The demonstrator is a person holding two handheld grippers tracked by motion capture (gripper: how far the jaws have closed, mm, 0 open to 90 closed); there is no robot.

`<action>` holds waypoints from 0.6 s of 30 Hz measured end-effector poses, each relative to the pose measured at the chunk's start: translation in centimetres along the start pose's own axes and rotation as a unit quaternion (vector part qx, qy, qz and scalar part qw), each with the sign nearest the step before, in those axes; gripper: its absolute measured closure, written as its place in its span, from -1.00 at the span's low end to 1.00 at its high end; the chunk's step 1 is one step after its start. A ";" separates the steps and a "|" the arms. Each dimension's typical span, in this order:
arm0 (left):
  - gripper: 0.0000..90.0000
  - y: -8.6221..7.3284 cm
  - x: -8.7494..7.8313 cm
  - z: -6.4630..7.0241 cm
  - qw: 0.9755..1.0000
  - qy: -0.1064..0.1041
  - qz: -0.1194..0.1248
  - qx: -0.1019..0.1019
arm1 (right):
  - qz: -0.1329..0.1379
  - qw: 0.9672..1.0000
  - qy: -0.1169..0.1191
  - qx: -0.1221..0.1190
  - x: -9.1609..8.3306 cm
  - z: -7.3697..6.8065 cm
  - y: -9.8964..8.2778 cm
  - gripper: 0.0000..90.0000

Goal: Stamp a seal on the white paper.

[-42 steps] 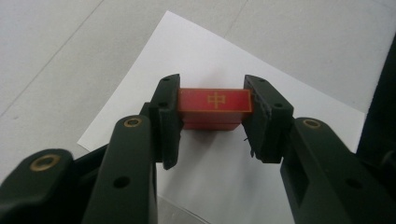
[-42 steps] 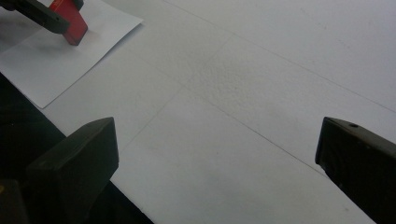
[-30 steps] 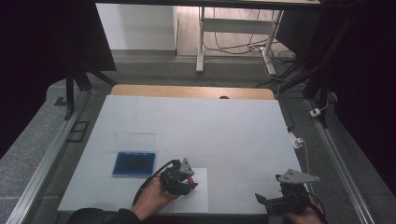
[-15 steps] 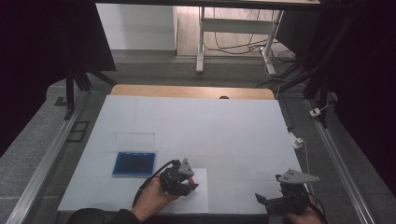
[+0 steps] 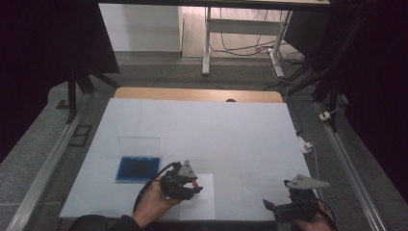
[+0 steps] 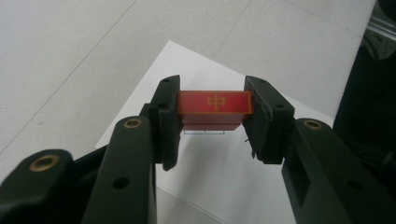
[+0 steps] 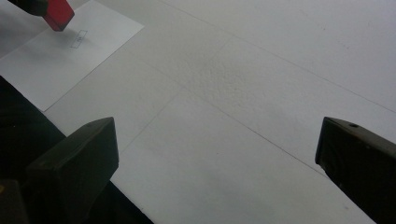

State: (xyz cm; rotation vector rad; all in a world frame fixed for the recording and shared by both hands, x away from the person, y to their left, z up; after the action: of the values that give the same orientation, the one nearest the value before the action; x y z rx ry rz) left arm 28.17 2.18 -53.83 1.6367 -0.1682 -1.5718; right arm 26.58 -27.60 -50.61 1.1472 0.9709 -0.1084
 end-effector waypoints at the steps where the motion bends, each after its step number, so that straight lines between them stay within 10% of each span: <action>1: 0.30 0.0 -0.1 0.0 1.000 0.000 0.001 0.000 | 0.000 1.000 0.000 0.000 0.0 0.0 0.0 -1.00; 18: 0.30 -0.3 -1.8 -0.6 1.000 -0.001 0.013 -0.014 | 0.000 1.000 -0.001 0.000 0.0 0.0 0.0 -1.00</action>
State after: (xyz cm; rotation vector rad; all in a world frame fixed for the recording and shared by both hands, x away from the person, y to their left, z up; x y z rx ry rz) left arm 28.23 3.79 -52.72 1.6051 -0.1668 -1.5492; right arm 26.57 -27.62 -50.59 1.1463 0.9703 -0.1095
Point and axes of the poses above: each handheld gripper's, and its own axes: x roughly forward along the jaws, y roughly out of its top, z roughly to its right, the point moved 7 cm from there along x, roughly forward along the jaws, and after that the axes turned 6 degrees about -y, right-handed, at the moved point
